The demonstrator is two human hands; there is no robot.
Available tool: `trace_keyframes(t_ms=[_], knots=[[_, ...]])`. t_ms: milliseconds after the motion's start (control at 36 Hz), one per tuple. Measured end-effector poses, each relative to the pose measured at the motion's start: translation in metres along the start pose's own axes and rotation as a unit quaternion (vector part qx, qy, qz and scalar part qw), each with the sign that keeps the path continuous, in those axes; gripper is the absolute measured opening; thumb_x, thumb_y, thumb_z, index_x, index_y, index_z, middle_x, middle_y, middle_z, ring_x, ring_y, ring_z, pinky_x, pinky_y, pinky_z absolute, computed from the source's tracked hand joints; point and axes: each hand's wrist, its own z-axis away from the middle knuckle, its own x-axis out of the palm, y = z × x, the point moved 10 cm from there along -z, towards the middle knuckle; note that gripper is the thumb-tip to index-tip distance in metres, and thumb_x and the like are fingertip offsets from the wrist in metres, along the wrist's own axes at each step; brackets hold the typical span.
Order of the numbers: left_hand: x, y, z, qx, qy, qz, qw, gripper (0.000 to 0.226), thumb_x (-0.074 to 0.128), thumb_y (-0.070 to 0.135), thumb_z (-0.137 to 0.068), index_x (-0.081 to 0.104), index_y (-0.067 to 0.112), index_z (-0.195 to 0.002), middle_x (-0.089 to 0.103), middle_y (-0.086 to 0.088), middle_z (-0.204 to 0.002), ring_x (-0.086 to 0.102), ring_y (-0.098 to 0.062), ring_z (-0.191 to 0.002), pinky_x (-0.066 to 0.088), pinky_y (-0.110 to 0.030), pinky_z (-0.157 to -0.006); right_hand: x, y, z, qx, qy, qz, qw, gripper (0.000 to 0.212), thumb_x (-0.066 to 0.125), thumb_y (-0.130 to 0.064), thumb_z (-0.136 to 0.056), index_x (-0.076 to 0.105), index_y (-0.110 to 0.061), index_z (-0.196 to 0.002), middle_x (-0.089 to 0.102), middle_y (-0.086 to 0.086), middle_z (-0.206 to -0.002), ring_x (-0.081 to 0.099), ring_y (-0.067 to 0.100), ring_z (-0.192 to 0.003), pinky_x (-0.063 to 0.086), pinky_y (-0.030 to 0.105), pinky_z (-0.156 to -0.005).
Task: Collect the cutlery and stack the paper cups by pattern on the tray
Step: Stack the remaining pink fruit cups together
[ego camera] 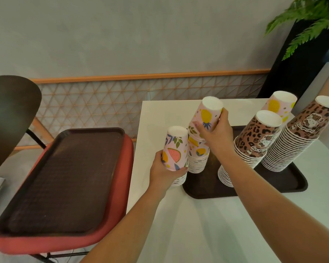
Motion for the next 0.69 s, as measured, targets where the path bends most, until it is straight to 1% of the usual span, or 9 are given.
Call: trace_keyframes(t_ms=[83,194,250,333,444,500,528,611,694], knots=[[-0.001,0.002,-0.001,0.000,0.004,0.002,1.000,0.070,0.087,0.012,-0.059,0.045,0.024,-0.113,0.055,0.007,-0.105,0.052,-0.010,-0.099,0.043,-0.009,-0.068,0.005,0.006,0.005,0.009,-0.022,0.014,1.000,0.078,0.074,-0.029,-0.076,0.029,-0.013,-0.137,0.050,0.006,-0.133,0.051,0.018,-0.119,0.039,0.020,-0.084],[-0.004,0.006,-0.003,-0.002,0.011,0.004,1.000,0.069,0.087,0.015,-0.061,0.043,0.025,-0.113,0.054,0.007,-0.106,0.050,-0.010,-0.099,0.041,-0.009,-0.068,-0.004,-0.019,0.019,-0.041,0.016,0.009,0.999,0.075,0.071,-0.033,-0.079,0.030,-0.017,-0.139,0.039,-0.001,-0.142,0.033,0.005,-0.129,0.028,0.012,-0.098],[-0.006,0.008,-0.003,0.002,0.013,0.013,1.000,0.068,0.086,0.014,-0.061,0.044,0.025,-0.112,0.055,0.006,-0.106,0.052,-0.010,-0.099,0.042,-0.009,-0.069,-0.007,-0.039,0.030,-0.093,0.027,-0.006,0.995,0.069,0.071,-0.032,-0.080,0.036,-0.014,-0.137,0.041,-0.003,-0.139,0.035,0.002,-0.127,0.027,0.005,-0.099],[-0.006,0.013,-0.002,0.011,0.014,0.029,0.999,0.067,0.087,0.012,-0.060,0.047,0.022,-0.114,0.058,0.004,-0.106,0.055,-0.011,-0.099,0.045,-0.012,-0.072,0.008,-0.054,0.046,-0.137,-0.026,-0.009,0.990,0.067,0.070,-0.036,-0.078,0.040,-0.012,-0.133,0.049,-0.003,-0.134,0.043,0.000,-0.123,0.032,0.005,-0.098],[-0.004,0.024,0.000,0.030,0.004,0.046,0.998,0.068,0.086,0.011,-0.061,0.048,0.023,-0.116,0.060,0.010,-0.104,0.058,-0.004,-0.096,0.048,-0.015,-0.074,0.042,-0.038,0.057,-0.073,-0.133,0.011,0.988,0.079,0.073,-0.044,-0.072,0.033,-0.023,-0.137,0.050,-0.007,-0.132,0.047,0.002,-0.118,0.040,0.014,-0.092],[-0.003,0.028,0.002,0.038,0.001,0.053,0.998,0.068,0.085,0.009,-0.061,0.049,0.024,-0.116,0.061,0.013,-0.104,0.059,-0.004,-0.097,0.050,-0.014,-0.074,0.055,-0.028,0.060,-0.045,-0.167,0.013,0.985,0.078,0.077,-0.040,-0.070,0.034,-0.024,-0.134,0.052,-0.006,-0.127,0.050,0.006,-0.115,0.046,0.021,-0.092],[-0.002,0.030,0.003,0.043,0.000,0.053,0.998,0.069,0.085,0.007,-0.060,0.049,0.025,-0.116,0.060,0.014,-0.104,0.059,-0.004,-0.097,0.050,-0.013,-0.074,0.058,-0.024,0.061,-0.037,-0.176,0.012,0.984,0.076,0.078,-0.037,-0.070,0.036,-0.023,-0.132,0.053,-0.005,-0.124,0.051,0.008,-0.113,0.046,0.022,-0.091],[0.002,0.031,0.004,0.052,-0.022,0.052,0.997,0.078,0.086,0.004,-0.059,0.044,0.029,-0.120,0.057,0.018,-0.107,0.057,-0.002,-0.100,0.050,-0.012,-0.078,0.059,-0.017,0.062,-0.013,-0.176,-0.002,0.984,0.071,0.078,-0.034,-0.071,0.039,-0.021,-0.129,0.055,-0.007,-0.118,0.052,0.006,-0.108,0.042,0.014,-0.086],[0.006,0.031,0.006,0.052,-0.044,0.034,0.997,0.090,0.087,0.007,-0.058,0.038,0.027,-0.131,0.055,0.018,-0.111,0.055,-0.003,-0.104,0.048,-0.018,-0.086,0.056,-0.014,0.060,-0.003,-0.165,0.008,0.986,0.069,0.077,-0.037,-0.071,0.040,-0.020,-0.128,0.055,-0.007,-0.116,0.052,0.006,-0.106,0.042,0.017,-0.086]])
